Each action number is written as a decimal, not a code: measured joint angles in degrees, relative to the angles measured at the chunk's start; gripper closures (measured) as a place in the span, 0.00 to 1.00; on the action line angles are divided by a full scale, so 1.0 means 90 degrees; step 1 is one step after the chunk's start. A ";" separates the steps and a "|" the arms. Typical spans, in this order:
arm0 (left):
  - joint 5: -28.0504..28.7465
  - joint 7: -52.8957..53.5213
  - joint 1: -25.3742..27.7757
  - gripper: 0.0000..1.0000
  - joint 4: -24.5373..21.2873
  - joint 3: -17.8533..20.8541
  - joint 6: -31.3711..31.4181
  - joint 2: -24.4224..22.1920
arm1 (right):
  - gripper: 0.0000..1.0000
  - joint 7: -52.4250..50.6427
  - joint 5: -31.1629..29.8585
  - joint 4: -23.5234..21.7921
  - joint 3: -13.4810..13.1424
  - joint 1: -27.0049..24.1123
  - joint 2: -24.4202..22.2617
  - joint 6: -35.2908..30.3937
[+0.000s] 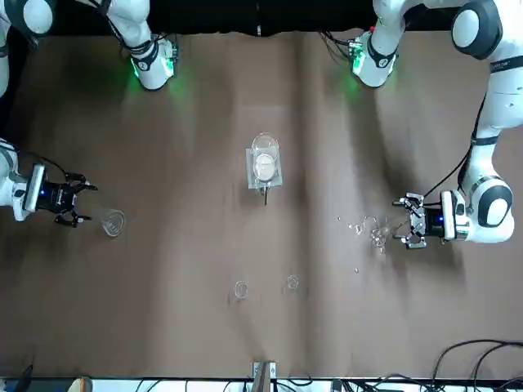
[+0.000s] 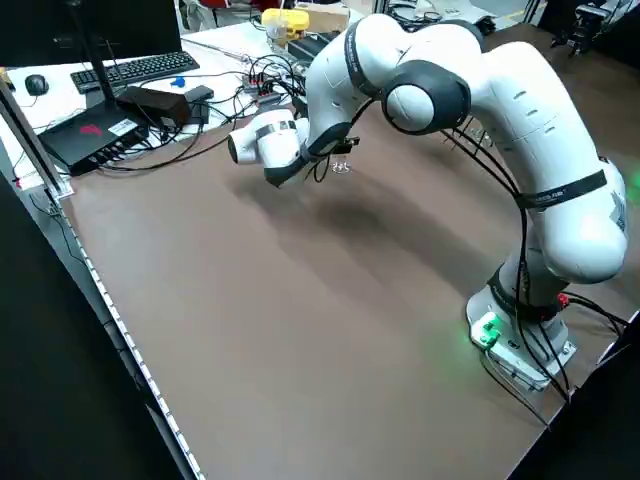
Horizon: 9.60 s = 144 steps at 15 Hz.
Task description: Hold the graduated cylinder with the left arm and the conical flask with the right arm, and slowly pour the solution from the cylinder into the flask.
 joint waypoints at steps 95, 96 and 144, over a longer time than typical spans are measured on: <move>0.6476 -0.9077 -0.6455 0.66 0.0187 -0.0066 0.1953 -0.3270 | 0.61 0.2900 -0.0629 0.2076 0.0296 0.1436 -0.1053 -0.0905; 0.6491 -0.9079 -0.6478 0.66 0.0178 -0.0066 0.1955 -0.3269 | 0.61 0.2900 -0.0624 0.2060 0.0297 0.1459 -0.1053 -0.0903; 0.8358 -0.9102 -0.7219 0.66 0.0066 -0.0066 0.1962 -0.3143 | 0.61 0.5402 -0.1396 0.1765 0.0291 0.4139 -0.2304 0.0659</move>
